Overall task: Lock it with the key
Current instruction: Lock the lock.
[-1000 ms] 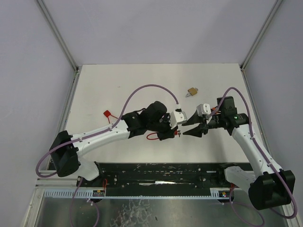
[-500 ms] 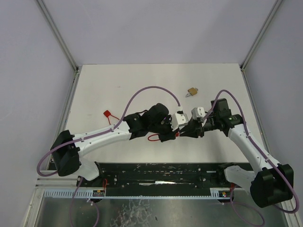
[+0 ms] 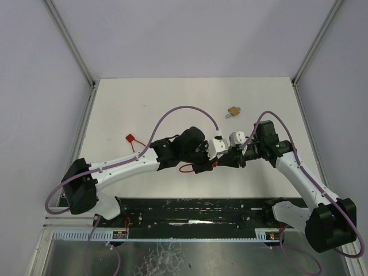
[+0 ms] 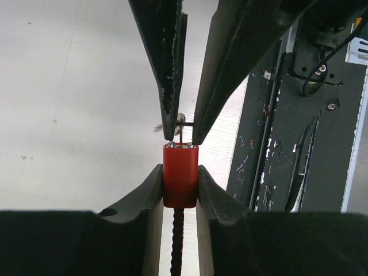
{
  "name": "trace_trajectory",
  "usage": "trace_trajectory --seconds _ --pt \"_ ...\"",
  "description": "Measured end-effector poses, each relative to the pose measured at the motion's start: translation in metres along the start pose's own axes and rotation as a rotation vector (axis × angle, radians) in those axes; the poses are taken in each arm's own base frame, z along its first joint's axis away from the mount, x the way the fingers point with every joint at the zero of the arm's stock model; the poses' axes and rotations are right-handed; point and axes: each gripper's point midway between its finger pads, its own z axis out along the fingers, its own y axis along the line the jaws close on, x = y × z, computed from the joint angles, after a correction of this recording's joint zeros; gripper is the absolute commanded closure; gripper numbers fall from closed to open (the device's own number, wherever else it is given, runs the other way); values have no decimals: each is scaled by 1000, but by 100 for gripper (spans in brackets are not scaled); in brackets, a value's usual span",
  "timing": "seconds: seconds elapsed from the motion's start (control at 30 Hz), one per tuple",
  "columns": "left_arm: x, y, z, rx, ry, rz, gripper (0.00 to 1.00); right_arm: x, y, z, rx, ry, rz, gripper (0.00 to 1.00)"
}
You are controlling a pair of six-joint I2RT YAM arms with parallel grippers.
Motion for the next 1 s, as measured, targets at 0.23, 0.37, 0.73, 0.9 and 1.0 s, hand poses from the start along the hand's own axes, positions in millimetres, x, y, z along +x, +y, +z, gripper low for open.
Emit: trace_trajectory --seconds 0.23,0.37,0.73,0.9,1.0 --pt "4 0 1 0 8 -4 100 2 -3 1 10 18 -24 100" --pt "5 0 1 -1 11 -4 100 4 -3 2 5 28 -65 100" --pt "5 -14 -3 148 -21 -56 100 2 17 1 -79 54 -423 100" --pt "1 -13 -8 265 -68 -136 100 -4 16 0 -78 85 -594 100" --pt "3 -13 -5 304 -66 -159 100 0 13 0 -71 124 -624 100"
